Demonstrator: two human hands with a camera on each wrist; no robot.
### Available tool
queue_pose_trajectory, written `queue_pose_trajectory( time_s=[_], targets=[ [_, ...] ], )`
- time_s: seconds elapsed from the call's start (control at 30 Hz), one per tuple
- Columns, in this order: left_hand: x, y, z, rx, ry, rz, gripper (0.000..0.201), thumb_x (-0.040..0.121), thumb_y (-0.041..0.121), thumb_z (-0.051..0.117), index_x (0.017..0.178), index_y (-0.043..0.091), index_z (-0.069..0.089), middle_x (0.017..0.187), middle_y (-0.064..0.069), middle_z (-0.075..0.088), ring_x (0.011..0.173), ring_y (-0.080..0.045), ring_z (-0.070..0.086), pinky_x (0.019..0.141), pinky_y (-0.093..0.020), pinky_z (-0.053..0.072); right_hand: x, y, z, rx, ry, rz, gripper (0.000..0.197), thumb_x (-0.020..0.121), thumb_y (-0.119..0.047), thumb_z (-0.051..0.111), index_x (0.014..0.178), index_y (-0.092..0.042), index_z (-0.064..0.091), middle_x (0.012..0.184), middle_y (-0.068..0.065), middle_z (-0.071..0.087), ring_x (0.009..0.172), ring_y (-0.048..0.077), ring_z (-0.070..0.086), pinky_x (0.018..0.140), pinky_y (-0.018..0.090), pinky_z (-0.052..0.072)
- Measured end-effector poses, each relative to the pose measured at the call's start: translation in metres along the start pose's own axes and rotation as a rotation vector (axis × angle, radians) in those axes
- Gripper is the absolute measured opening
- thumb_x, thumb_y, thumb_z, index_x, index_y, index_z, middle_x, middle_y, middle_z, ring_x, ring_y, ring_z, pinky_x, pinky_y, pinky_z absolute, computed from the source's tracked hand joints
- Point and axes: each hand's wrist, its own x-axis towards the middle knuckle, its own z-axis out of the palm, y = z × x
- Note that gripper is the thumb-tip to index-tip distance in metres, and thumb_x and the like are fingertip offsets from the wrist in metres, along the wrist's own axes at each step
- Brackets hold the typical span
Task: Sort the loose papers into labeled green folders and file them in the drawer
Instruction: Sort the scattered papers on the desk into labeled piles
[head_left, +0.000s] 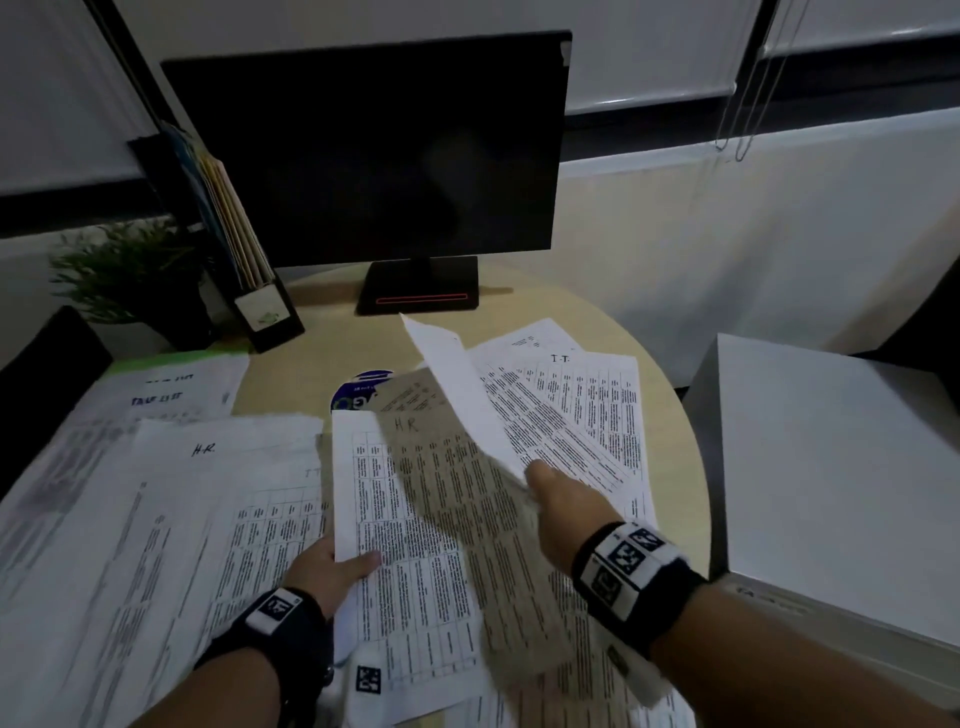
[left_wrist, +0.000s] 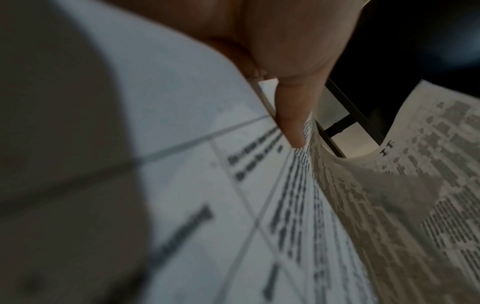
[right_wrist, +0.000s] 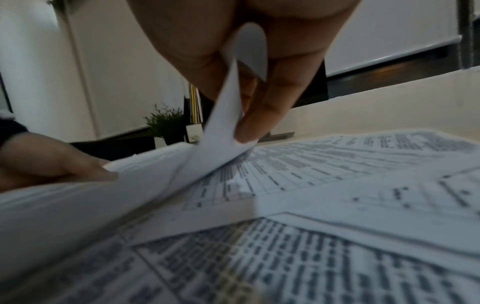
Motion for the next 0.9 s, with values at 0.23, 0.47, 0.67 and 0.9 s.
queue_pose_trajectory(
  time_s=[0.23,0.47,0.67,0.9],
  targets=[
    [-0.004,0.001,0.001,0.013,0.008,0.001,0.041,0.087,0.021,0.068,0.125,0.007,0.058,0.121,-0.013,0.063,0.093,-0.018,0.054,0.084,-0.026,0.041,0.014,0.011,-0.002,0.228,-0.001,0.123,0.022,0.094,-0.007,0.048,0.100,-0.021,0.032,0.075,-0.008,0.046,0.059,0.003,0.044,0.044,0.014,0.030],
    [-0.003,0.000,-0.001,0.034,-0.013,0.025,0.040,0.088,0.024,0.067,0.124,0.010,0.059,0.118,-0.010,0.064,0.092,-0.017,0.055,0.084,-0.025,0.040,0.027,0.046,-0.023,0.333,-0.159,0.313,0.054,0.086,-0.058,0.054,0.124,-0.020,0.053,0.124,0.003,0.057,0.111,0.026,0.056,0.094,0.037,0.046],
    [-0.005,-0.002,0.001,-0.002,0.030,0.034,0.033,0.086,0.021,0.069,0.117,0.011,0.062,0.104,-0.007,0.065,0.087,-0.017,0.056,0.070,-0.024,0.039,0.035,0.084,-0.031,-0.031,-0.031,0.594,0.064,0.072,-0.045,0.074,0.119,-0.007,0.052,0.106,0.010,0.052,0.101,0.029,0.057,0.083,0.032,0.047],
    [-0.002,-0.003,0.001,0.003,0.023,0.027,0.028,0.085,0.024,0.070,0.111,0.019,0.060,0.097,0.001,0.063,0.085,-0.015,0.057,0.064,-0.020,0.039,0.048,0.066,-0.019,-0.201,-0.107,0.496,0.076,0.077,-0.033,0.076,0.133,-0.002,0.036,0.130,0.012,0.045,0.123,0.030,0.047,0.097,0.039,0.047]
  ],
)
